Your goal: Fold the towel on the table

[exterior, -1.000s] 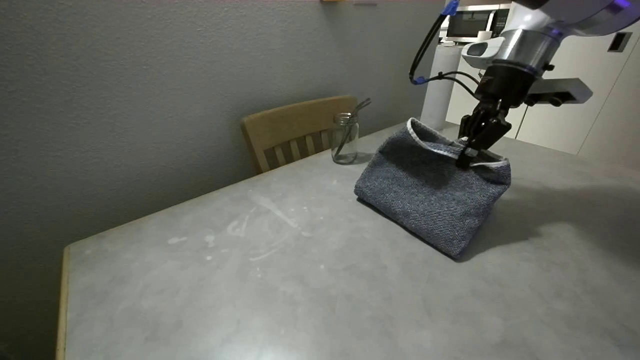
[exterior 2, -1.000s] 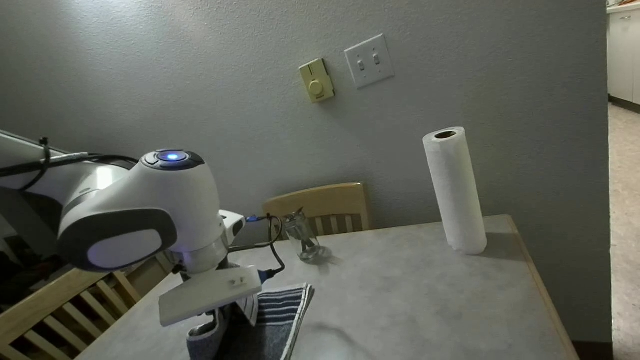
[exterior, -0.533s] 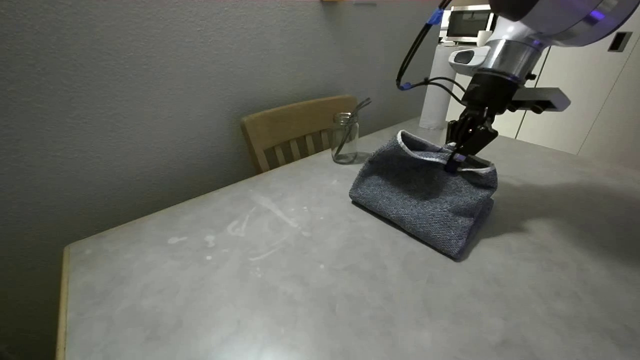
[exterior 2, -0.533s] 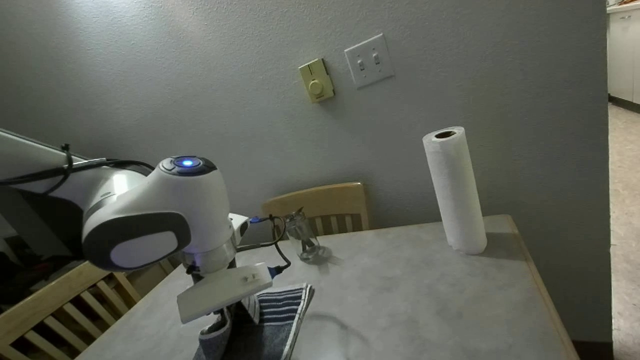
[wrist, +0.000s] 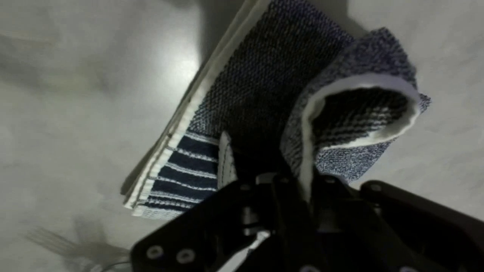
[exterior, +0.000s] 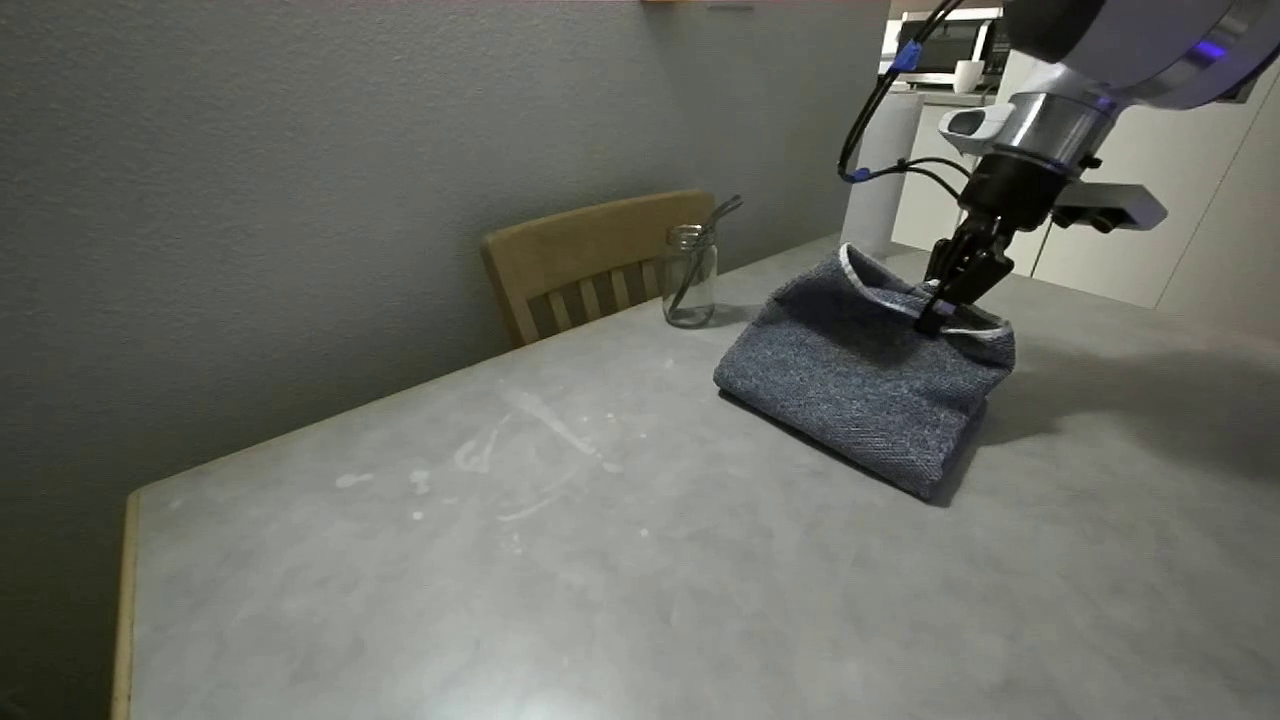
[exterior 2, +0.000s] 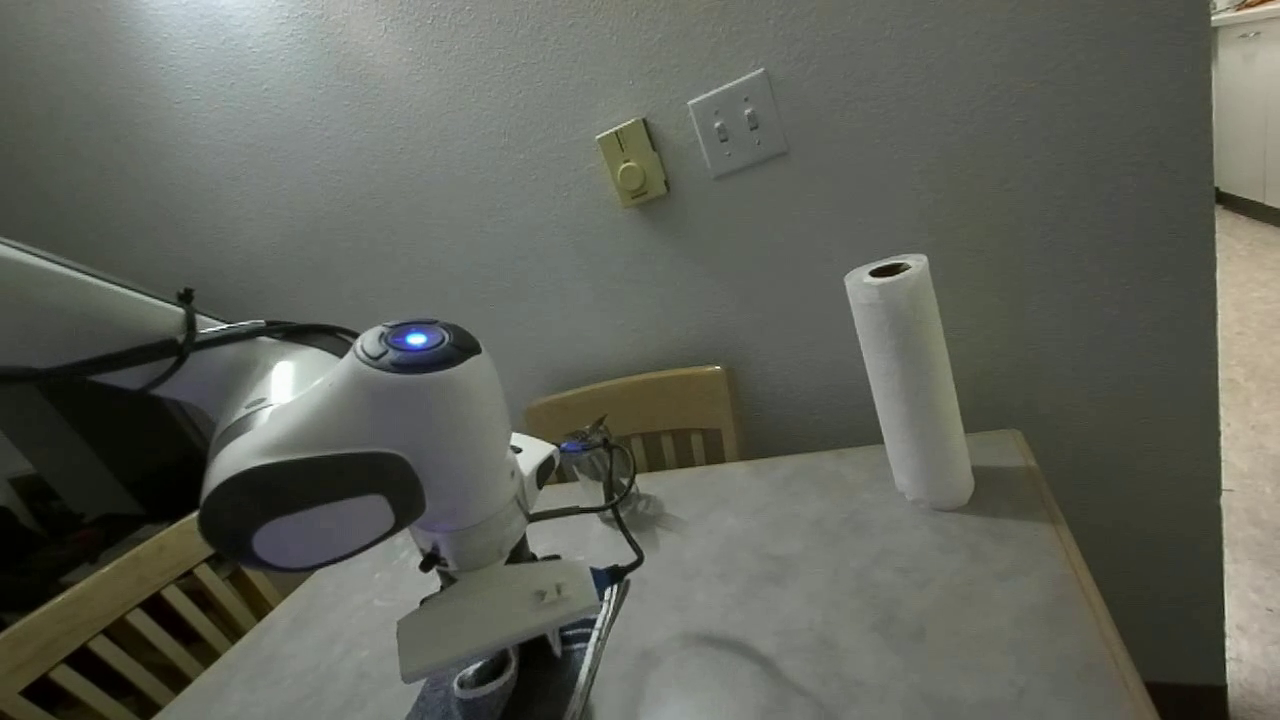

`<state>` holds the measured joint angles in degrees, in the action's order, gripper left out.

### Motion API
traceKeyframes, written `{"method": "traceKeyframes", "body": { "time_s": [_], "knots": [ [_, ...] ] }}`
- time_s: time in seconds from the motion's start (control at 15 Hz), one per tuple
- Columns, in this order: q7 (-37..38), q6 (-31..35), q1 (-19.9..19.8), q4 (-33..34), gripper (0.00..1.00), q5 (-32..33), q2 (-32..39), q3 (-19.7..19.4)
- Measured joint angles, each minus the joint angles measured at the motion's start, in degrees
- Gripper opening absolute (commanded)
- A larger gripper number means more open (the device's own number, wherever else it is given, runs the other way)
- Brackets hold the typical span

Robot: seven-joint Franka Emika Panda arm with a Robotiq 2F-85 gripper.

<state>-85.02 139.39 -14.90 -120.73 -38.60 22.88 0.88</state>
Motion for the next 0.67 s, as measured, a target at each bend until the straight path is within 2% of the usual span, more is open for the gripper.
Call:
{"method": "traceKeyframes", "body": {
  "time_s": [0.27,0.53,0.67],
  "knots": [
    [-1.05,0.33,-1.9,-0.39,0.68,-3.91,0.1,-0.07],
    [-1.09,0.54,-1.85,-0.39,0.95,-4.96,0.03,-0.07],
    [-0.45,0.75,-1.51,-0.42,1.0,-4.96,-0.34,-0.07]
  ]
}}
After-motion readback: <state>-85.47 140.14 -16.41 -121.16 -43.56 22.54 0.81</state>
